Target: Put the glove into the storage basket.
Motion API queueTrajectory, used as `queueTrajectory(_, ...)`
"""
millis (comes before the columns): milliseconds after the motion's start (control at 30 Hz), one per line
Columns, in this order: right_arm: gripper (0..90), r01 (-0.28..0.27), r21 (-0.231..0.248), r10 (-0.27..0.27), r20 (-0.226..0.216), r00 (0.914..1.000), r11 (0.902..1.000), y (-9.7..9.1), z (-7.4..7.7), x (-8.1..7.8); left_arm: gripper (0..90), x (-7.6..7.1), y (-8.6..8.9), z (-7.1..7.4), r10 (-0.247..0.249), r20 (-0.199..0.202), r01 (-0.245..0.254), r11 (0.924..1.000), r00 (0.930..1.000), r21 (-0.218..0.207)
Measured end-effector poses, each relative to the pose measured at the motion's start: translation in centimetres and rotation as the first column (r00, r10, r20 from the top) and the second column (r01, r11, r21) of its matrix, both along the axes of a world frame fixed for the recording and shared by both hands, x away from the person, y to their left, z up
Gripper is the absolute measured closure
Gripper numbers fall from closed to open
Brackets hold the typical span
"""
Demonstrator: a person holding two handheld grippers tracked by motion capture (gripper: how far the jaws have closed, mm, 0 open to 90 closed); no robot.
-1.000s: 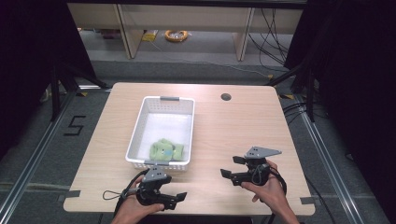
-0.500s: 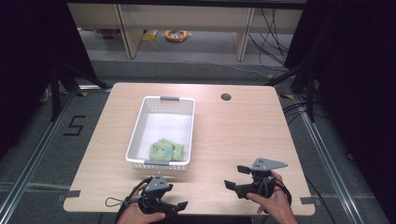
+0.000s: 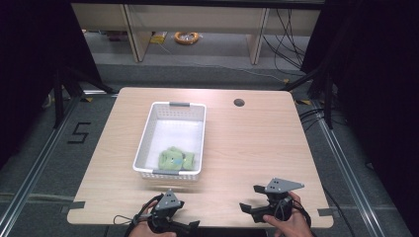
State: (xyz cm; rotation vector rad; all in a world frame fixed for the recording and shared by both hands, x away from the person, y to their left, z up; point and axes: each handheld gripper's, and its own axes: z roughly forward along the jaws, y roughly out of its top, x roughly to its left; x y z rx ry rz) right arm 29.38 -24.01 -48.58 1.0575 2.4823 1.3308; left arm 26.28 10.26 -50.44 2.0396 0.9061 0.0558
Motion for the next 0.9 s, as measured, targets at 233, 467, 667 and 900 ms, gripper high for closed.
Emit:
queueTrajectory(233, 16.4, -0.040, -0.027, 0.039, -0.019, 0.9990, 0.9989, 0.2, -0.7, -0.8, 15.6, -0.1, 0.1, -0.2, -0.034, 0.034, 0.033, 0.9991, 0.9988, 0.027)
queueTrajectory(467, 16.4, -0.042, -0.041, 0.041, -0.022, 0.9989, 0.9983, -0.1, -1.1, -1.2, 15.7, -0.2, 0.0, -0.3, -0.034, 0.032, 0.033, 0.9987, 0.9989, 0.040)
queueTrajectory(667, 16.4, -0.039, -0.050, 0.037, -0.040, 0.9985, 0.9980, -0.2, -1.1, -1.1, 15.7, -0.1, 0.0, -0.4, -0.038, 0.036, 0.037, 0.9981, 0.9986, 0.050)
queueTrajectory(900, 16.4, -0.012, -0.063, 0.011, -0.019, 0.9998, 0.9980, -0.3, -1.2, -1.1, 15.7, 0.0, 0.1, -0.4, -0.023, 0.036, 0.022, 0.9991, 0.9991, 0.035)
